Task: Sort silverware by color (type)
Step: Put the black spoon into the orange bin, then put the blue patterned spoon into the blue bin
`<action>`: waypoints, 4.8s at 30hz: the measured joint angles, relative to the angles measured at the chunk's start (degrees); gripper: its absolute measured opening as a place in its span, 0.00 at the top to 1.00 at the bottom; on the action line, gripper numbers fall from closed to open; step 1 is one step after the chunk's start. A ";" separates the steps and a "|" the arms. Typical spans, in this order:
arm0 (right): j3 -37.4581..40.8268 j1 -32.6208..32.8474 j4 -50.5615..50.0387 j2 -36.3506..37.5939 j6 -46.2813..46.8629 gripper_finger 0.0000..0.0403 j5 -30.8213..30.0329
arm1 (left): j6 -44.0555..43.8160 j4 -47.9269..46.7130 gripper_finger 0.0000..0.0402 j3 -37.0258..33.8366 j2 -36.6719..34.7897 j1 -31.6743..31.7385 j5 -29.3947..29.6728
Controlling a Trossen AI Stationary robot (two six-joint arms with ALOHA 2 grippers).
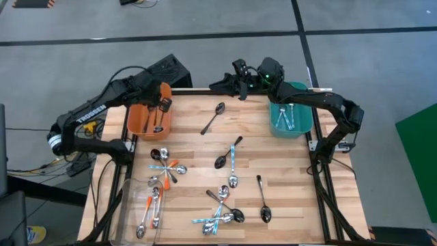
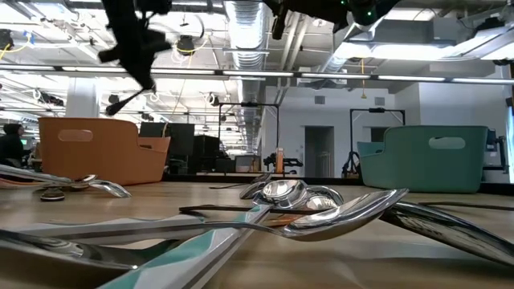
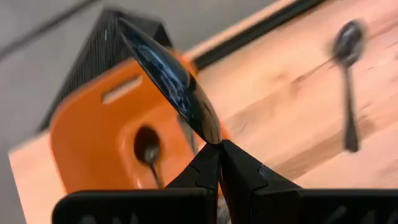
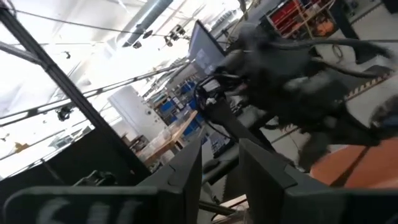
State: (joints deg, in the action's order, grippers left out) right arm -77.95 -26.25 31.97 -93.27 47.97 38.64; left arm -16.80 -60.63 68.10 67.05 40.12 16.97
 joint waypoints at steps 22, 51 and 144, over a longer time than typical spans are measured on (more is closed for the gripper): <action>0.00 0.20 -6.75 -0.02 -3.04 0.68 0.47 | -7.52 0.07 0.78 -13.05 0.02 7.89 -3.17; 0.02 -0.15 -39.50 -0.25 -17.80 0.68 -18.27 | -2.42 34.45 0.64 -8.66 -12.98 -10.24 -13.70; -0.27 -4.81 -94.71 8.05 -5.50 0.94 -55.45 | 11.00 21.75 0.64 -8.75 -3.85 -17.67 -16.70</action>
State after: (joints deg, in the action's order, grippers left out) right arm -78.23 -31.06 -62.74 -85.22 42.47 -16.81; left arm -5.80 -38.87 59.35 63.20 22.45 0.27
